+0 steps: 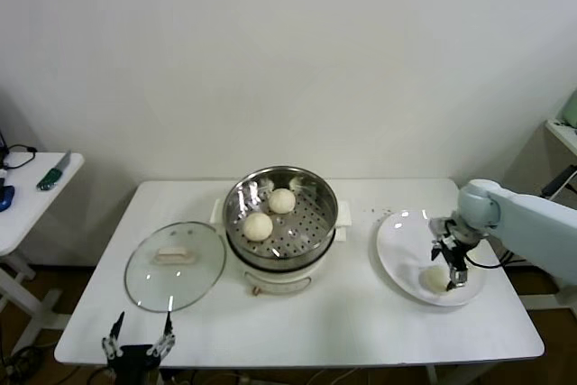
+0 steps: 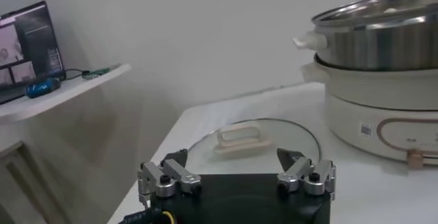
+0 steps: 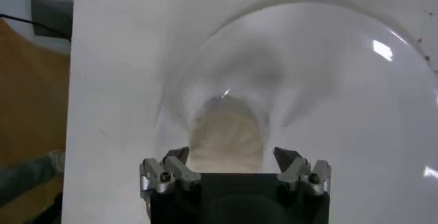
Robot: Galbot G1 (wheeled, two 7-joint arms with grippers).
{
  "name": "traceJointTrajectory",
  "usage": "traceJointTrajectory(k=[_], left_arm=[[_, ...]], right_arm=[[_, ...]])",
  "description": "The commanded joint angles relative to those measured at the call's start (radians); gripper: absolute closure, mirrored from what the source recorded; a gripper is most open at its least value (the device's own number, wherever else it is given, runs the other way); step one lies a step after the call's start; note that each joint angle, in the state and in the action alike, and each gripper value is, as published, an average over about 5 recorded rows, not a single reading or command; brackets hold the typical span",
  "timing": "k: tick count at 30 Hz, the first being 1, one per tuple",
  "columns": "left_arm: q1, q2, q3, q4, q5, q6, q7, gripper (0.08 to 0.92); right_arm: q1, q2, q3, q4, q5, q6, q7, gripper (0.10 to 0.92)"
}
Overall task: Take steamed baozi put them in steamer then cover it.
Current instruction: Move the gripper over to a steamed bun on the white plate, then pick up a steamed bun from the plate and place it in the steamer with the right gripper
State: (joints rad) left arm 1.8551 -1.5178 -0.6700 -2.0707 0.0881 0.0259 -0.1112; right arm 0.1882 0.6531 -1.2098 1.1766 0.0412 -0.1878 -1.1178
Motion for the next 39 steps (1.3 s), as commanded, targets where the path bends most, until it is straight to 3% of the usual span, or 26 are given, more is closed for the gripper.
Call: traceJointTrajectory(k=[1,11,23,39], left_arm=[[0.0,-0.002,0.0,0.007,0.006,-0.001,-0.001,0.177],[0.001,-0.002,0.001,0.011,0.007,-0.001,-0.009,0.177],[0.013,-0.006,0.009,-0.004,0.008,-0.005,-0.01,0.177],[0.024,-0.003,0.013,-0.015,0.007,-0.007,-0.009,0.177]], right_arm=[[-0.067,0.006,0.047,-0.02,-0.038,0.007,-0.002,0.203],[-0.059,0.008,0.039,-0.029,-0.041,0.025,-0.011,0.291],[0.094,0.034,-0.056,-0.014,-0.018,0.102,-0.031,0.332],[0.701,0.364,-0.332,0.031,0.117,0.491,-0.116,0.341]])
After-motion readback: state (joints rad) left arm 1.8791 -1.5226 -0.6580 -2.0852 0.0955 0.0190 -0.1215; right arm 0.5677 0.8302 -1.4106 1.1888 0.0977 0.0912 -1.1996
